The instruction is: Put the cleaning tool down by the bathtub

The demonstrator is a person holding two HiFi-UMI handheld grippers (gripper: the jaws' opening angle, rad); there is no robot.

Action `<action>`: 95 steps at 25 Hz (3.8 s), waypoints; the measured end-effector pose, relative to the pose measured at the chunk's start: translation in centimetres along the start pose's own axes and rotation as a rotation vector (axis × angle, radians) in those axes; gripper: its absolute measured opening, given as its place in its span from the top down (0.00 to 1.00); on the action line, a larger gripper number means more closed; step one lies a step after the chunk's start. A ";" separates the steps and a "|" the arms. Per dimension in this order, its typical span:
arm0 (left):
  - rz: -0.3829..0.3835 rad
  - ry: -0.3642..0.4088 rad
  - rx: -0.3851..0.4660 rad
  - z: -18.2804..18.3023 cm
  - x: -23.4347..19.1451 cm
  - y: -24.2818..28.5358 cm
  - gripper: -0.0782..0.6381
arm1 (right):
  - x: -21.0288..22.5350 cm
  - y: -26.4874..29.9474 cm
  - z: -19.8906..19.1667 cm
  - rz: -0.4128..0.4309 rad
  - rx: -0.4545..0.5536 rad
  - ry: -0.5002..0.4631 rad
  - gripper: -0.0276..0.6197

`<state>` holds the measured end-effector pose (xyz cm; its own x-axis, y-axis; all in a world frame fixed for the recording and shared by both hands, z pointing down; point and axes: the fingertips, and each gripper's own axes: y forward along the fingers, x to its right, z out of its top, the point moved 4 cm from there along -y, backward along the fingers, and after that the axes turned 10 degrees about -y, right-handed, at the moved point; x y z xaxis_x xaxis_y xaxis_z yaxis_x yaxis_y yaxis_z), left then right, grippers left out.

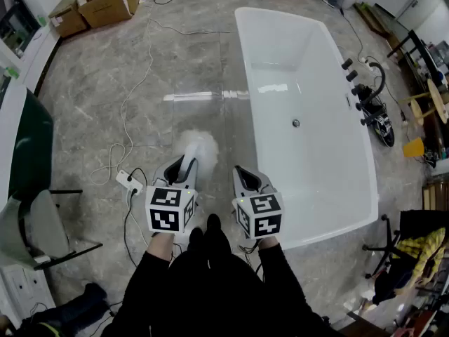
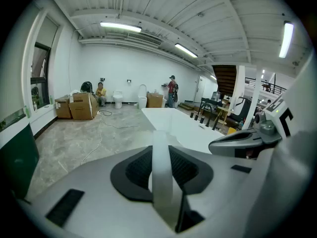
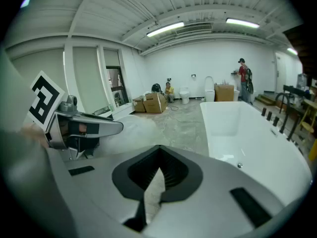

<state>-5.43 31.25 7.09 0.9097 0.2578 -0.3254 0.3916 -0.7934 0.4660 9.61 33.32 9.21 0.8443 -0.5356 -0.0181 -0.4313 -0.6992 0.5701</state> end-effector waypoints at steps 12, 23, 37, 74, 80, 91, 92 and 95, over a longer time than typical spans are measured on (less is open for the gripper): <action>-0.001 0.006 0.013 1.7 0.5 0.8 0.75 | 1.4 -0.3 1.4 0.005 0.035 0.028 0.96; 0.007 0.007 0.010 3.2 -0.2 2.7 0.75 | 3.1 0.3 2.9 -0.017 0.066 0.066 0.96; -0.033 -0.005 -0.038 8.0 -6.6 12.0 0.75 | 5.8 10.3 7.1 -0.023 0.011 0.097 0.96; -0.048 -0.010 -0.177 5.4 -19.4 42.8 0.75 | 16.4 38.6 2.4 -0.035 -0.142 0.267 0.96; -0.052 0.002 -0.192 1.3 -21.3 47.5 0.75 | 18.2 42.9 -2.4 -0.068 -0.147 0.301 0.96; -0.085 0.024 -0.175 -4.3 -24.7 54.6 0.75 | 20.0 50.9 -8.5 -0.102 -0.137 0.281 0.96; -0.086 0.025 -0.169 -4.8 -25.1 55.3 0.75 | 20.1 51.8 -9.0 -0.100 -0.134 0.277 0.96; -0.089 0.034 -0.153 -6.5 -25.9 57.6 0.75 | 20.9 54.1 -11.1 -0.097 -0.126 0.270 0.96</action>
<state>-5.52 -17.55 47.75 0.8738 0.3438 -0.3439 0.4846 -0.6743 0.5572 7.44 -10.40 48.76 0.9409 -0.3120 0.1315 -0.3157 -0.6679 0.6740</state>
